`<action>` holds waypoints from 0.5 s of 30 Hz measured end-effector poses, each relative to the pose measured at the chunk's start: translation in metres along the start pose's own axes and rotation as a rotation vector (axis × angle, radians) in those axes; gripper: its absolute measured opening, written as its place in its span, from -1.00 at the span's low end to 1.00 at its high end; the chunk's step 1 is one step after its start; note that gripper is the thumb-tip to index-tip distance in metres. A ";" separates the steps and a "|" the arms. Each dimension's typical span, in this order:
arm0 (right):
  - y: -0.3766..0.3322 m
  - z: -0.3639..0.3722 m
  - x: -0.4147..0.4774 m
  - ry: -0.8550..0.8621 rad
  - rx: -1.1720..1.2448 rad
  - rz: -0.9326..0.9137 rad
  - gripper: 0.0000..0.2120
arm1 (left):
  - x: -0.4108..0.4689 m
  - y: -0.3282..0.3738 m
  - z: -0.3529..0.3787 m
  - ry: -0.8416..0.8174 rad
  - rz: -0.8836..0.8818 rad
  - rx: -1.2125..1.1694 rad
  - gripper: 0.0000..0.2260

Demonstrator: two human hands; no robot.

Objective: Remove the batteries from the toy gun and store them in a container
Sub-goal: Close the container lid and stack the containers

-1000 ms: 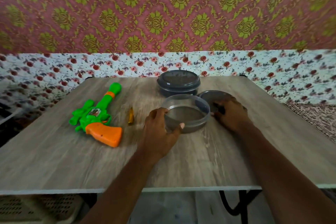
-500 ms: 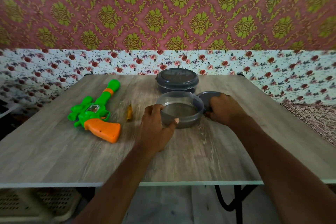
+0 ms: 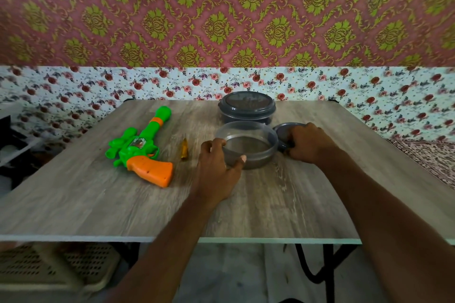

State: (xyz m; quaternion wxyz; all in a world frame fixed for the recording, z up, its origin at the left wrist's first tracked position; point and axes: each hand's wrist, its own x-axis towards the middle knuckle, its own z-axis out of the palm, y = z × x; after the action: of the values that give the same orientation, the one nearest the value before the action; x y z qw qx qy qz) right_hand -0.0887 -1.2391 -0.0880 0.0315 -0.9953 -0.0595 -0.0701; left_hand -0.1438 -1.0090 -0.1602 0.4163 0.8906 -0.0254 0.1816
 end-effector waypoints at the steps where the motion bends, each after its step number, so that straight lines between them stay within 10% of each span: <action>1: 0.000 0.000 0.001 0.002 -0.004 -0.017 -0.64 | 0.000 0.000 0.000 0.004 -0.003 -0.002 -0.45; 15: -0.010 -0.007 -0.005 0.029 -0.169 -0.158 -0.59 | 0.002 0.003 -0.001 0.011 -0.026 -0.035 -0.48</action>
State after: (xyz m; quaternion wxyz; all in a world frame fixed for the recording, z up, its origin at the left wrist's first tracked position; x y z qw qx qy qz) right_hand -0.0957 -1.2306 -0.0816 -0.0571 -0.9855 -0.1311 -0.0913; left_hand -0.1429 -1.0095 -0.1568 0.4343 0.8824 -0.0147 0.1804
